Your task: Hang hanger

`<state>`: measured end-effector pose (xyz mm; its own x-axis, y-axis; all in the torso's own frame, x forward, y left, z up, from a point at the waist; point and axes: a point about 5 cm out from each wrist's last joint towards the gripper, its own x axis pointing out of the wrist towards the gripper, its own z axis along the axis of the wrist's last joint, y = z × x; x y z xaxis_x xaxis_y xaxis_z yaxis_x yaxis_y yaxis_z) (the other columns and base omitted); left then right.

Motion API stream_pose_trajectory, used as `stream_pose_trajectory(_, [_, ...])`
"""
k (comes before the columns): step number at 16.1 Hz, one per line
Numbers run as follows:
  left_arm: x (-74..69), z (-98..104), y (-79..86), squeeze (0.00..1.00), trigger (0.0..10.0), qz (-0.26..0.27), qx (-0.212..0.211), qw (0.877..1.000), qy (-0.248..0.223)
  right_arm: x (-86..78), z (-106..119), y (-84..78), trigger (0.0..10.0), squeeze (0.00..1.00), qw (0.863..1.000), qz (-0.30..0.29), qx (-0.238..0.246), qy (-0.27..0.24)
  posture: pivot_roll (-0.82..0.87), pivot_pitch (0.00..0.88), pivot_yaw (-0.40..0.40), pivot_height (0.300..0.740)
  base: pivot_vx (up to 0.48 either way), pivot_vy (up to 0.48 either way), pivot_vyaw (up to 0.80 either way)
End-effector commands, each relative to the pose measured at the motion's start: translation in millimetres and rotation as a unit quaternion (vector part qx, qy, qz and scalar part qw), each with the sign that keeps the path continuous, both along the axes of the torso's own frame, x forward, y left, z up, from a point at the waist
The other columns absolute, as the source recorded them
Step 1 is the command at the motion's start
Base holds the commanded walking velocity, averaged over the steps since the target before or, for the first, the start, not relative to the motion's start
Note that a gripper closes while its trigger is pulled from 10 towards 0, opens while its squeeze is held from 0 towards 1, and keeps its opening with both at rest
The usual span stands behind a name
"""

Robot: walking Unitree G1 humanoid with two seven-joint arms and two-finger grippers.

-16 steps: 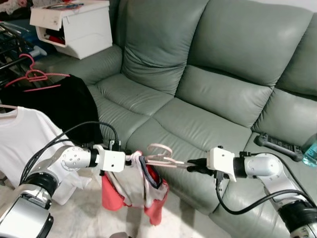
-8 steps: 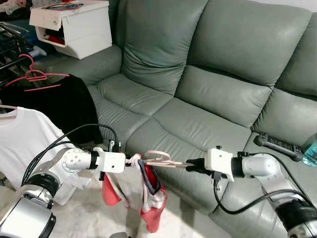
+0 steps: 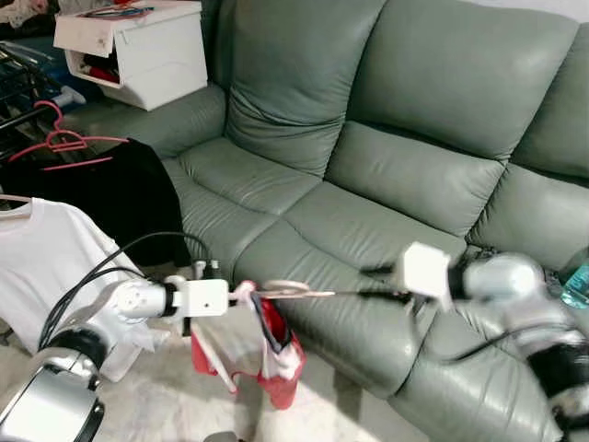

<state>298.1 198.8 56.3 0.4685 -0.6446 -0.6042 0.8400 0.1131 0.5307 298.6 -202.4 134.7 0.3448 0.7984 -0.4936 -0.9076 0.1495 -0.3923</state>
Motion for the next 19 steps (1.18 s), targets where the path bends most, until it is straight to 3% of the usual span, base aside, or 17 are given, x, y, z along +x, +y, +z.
stream_pose_trajectory(1, [-2.4,-3.4,16.6,0.00,0.0,0.055,-0.009,0.998,0.015,8.9,18.0,-8.0,10.0,1.00,1.000,-0.016,0.018,-0.009,-0.08,0.000,0.051,0.740,0.000,0.000,0.00])
stream_pose_trajectory(3, [-4.2,-9.9,24.8,0.00,0.0,0.119,-0.036,0.992,0.035,25.0,44.0,-10.4,10.0,1.00,0.993,-0.060,0.085,-0.049,-0.08,0.000,0.051,0.740,0.000,0.000,0.00])
stream_pose_trajectory(5, [-1.4,-13.7,30.2,0.00,0.0,0.215,-0.104,0.970,0.050,41.3,73.8,-3.2,10.0,1.00,0.966,-0.120,0.195,-0.117,-0.07,0.000,0.051,0.740,0.000,0.000,0.00])
stream_pose_trajectory(6, [0.3,-13.2,30.5,0.00,0.0,0.236,-0.124,0.963,0.049,42.3,77.7,-0.4,10.0,1.00,0.959,-0.128,0.221,-0.122,-0.08,0.000,0.049,0.740,0.000,0.000,0.00])
stream_pose_trajectory(8, [11.8,-3.9,28.3,0.00,0.0,0.307,-0.217,0.926,0.035,36.7,70.9,10.1,10.0,1.00,0.938,-0.150,0.295,-0.099,-0.07,0.000,0.045,0.740,0.000,0.000,0.00])
stream_pose_trajectory(9, [14.2,-0.9,25.7,0.00,0.0,0.310,-0.237,0.920,0.035,35.1,64.7,11.9,10.0,1.00,0.934,-0.159,0.309,-0.084,-0.07,0.000,0.045,0.740,0.000,0.000,0.00])
stream_pose_trajectory(10, [17.6,5.4,19.1,0.00,0.0,0.300,-0.265,0.916,0.030,31.2,51.0,15.4,10.0,1.00,0.931,-0.170,0.318,-0.064,-0.07,0.000,0.045,0.740,0.000,0.000,0.00])
stream_pose_trajectory(11, [19.8,14.4,8.4,0.00,0.0,0.264,-0.290,0.920,0.027,27.5,37.8,20.5,10.0,1.00,0.925,-0.187,0.326,-0.046,-0.07,0.000,0.045,0.740,0.000,0.000,0.00])
stream_pose_trajectory(14, [21.6,38.8,-20.5,0.00,0.0,0.152,-0.305,0.940,0.012,25.6,18.0,26.0,10.0,1.00,0.921,-0.217,0.321,-0.029,-0.05,0.000,0.051,0.740,0.000,0.000,0.00])
stream_pose_trajectory(15, [22.9,56.7,-39.8,0.00,0.0,0.083,-0.302,0.950,0.000,25.4,10.1,29.3,10.0,1.00,0.919,-0.228,0.320,-0.017,-0.05,0.000,0.056,0.740,0.000,0.000,0.00])
stream_pose_trajectory(17, [20.4,78.8,-61.8,0.00,0.0,0.013,-0.317,0.948,-0.003,25.8,3.4,31.4,10.0,1.00,0.914,-0.244,0.323,0.000,-0.06,0.000,0.061,0.740,0.000,0.000,0.00])
stream_pose_trajectory(19, [20.9,93.3,-74.6,0.00,0.0,-0.004,-0.329,0.944,-0.015,23.8,-1.5,35.3,10.0,0.95,0.914,-0.244,0.324,0.018,-0.06,0.000,0.060,0.740,0.000,0.000,0.00])
